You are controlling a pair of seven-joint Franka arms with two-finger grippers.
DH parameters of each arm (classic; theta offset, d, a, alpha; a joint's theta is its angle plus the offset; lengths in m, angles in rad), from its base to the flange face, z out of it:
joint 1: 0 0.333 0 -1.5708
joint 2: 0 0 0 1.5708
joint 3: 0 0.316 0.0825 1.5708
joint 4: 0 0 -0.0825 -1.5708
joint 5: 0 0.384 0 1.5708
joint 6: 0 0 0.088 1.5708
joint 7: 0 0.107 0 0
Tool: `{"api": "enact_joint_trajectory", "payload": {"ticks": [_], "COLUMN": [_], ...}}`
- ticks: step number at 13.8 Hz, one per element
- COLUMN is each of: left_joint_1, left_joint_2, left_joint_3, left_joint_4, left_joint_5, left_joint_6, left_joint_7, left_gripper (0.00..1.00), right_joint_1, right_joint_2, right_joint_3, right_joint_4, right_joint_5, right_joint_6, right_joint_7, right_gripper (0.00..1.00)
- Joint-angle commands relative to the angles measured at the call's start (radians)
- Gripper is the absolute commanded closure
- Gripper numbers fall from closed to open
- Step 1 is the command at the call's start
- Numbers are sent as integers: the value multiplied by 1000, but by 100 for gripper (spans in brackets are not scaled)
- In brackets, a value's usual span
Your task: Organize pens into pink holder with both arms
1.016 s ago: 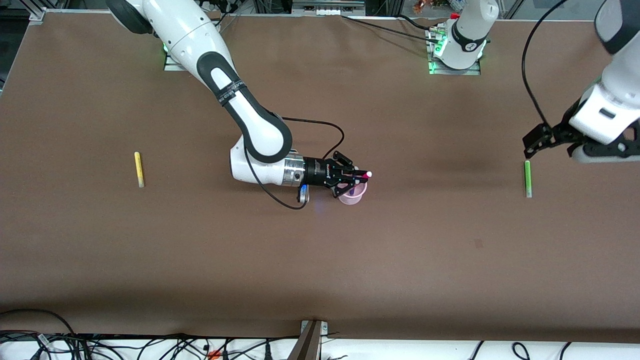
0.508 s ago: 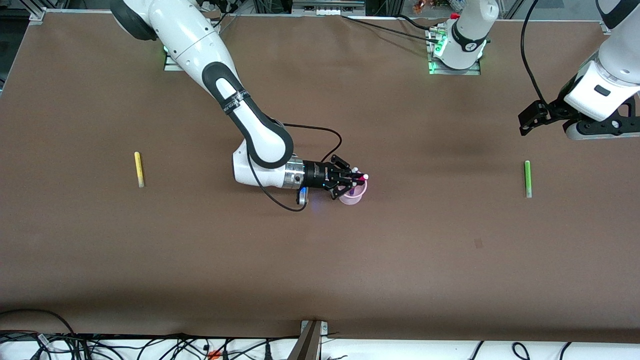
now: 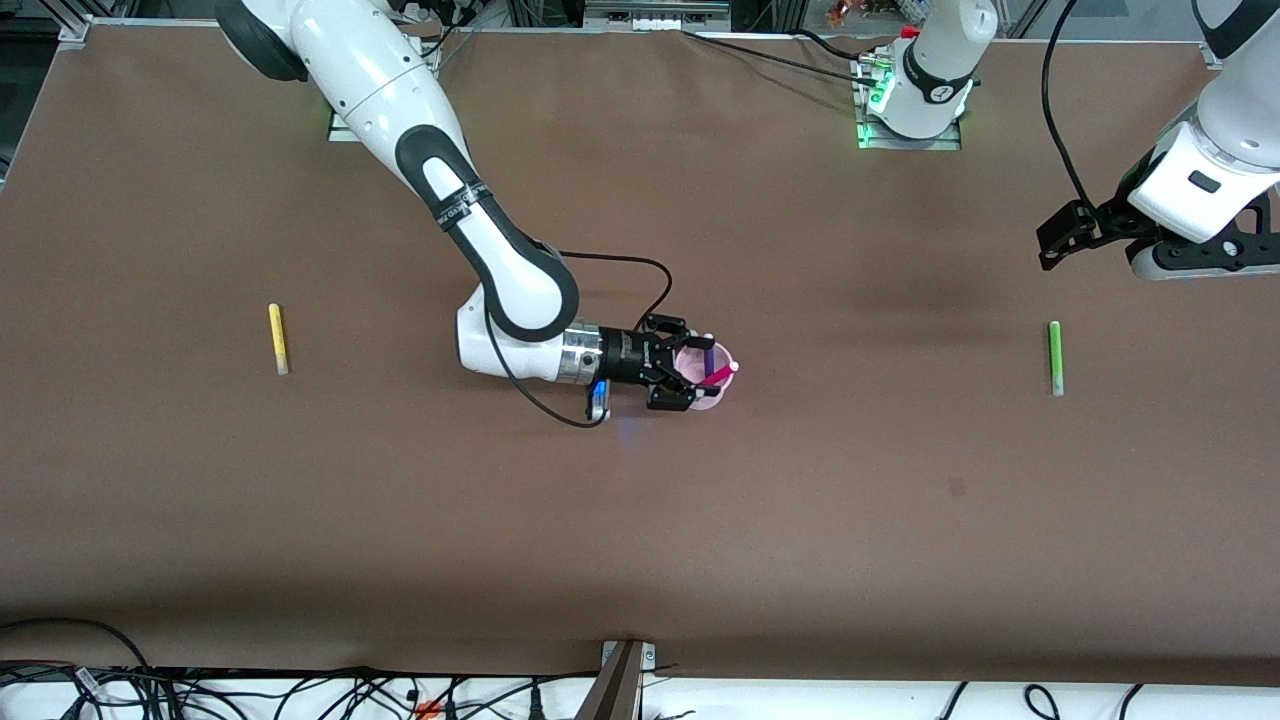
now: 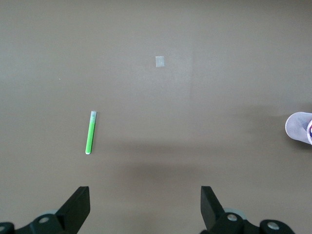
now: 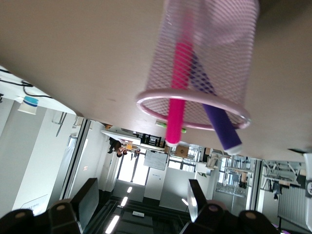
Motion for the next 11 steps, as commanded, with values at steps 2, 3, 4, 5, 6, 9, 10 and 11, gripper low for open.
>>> {"api": "enact_joint_trajectory", "payload": {"ticks": [2,3,4,5,6,9,10,11], "left_joint_1": [-7,-7,-7,-7,-7,-9,-9,-9], "left_joint_2": [-2,-2,-5,-5,-5,-5,-5,-5], "left_joint_3": [-6,-6,-6,-6,-6,-8,-8,-6], "left_joint_4": [19,19,19,19,19,20,20,19], "left_joint_5": [-16,-16,-16,-16,-16,-16,-16,-16], "left_joint_6": [-31,-38,-43,-44,-44,-44,-44,-46], "left_joint_7": [2,2,2,1,1,1,2,2], "left_gripper": [0,0,0,0,0,0,0,0], "right_joint_1": [-23,-27,-29,-30,-32,-34,-34,-34], "right_joint_2": [-67,-89,-115,-141,-161,-243,-274,-308], "right_joint_3": [-58,-69,-88,-104,-127,-251,-291,-343], "right_joint_4": [-5,-5,-9,-10,-12,-13,-18,-34], "right_joint_5": [-250,-349,-463,-561,-635,-746,-760,-771], "right_joint_6": [-9,-17,-18,-26,-43,-228,-295,-349], "right_joint_7": [-20,-23,-27,-29,-32,-122,-194,-248], "right_gripper": [9,1,1,0,0,0,0,0]}}
